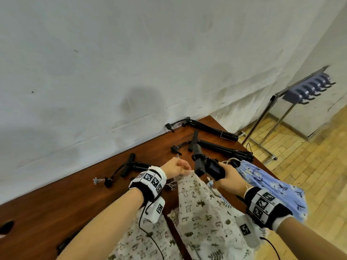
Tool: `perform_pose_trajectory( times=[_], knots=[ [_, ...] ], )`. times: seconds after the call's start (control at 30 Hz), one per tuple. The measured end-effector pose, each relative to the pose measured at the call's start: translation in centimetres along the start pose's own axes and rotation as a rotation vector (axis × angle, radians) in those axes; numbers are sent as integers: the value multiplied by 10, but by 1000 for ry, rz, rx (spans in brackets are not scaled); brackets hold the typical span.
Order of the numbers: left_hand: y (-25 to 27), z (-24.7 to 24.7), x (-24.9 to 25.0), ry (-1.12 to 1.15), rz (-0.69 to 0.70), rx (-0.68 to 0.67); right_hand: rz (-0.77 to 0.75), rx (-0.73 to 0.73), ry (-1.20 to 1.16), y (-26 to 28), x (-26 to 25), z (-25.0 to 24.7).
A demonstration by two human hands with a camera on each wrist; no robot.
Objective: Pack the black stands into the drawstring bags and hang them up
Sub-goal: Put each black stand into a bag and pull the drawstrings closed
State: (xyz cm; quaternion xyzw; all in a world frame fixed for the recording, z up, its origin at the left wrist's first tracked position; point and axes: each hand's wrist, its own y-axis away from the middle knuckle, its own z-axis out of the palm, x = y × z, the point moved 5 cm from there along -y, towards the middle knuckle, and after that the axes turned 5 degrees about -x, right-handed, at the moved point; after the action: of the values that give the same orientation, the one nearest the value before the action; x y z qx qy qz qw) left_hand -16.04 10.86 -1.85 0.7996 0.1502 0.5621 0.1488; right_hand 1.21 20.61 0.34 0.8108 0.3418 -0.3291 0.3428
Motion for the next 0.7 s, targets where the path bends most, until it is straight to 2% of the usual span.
perform_pose_trajectory(
  times=[0.17, 0.27, 0.4, 0.53, 0.63, 0.7],
  knots=[
    [23, -14, 83, -98, 193, -149, -147, 55, -209, 16, -39, -17],
    [32, -22, 126, -225, 312, -193, -202, 119, -361, 27, -65, -37],
    [36, -19, 163, -378, 378, -230, -286, 168, -495, 41, -90, -53],
    [41, -9, 158, -460, 374, -197, -293, 83, -501, 44, -91, -49],
    [53, 10, 134, -578, 343, -176, -183, -61, -364, 43, -68, -24],
    [63, 31, 105, -637, 293, -221, -92, -211, -271, 43, -45, 3]
  ],
)
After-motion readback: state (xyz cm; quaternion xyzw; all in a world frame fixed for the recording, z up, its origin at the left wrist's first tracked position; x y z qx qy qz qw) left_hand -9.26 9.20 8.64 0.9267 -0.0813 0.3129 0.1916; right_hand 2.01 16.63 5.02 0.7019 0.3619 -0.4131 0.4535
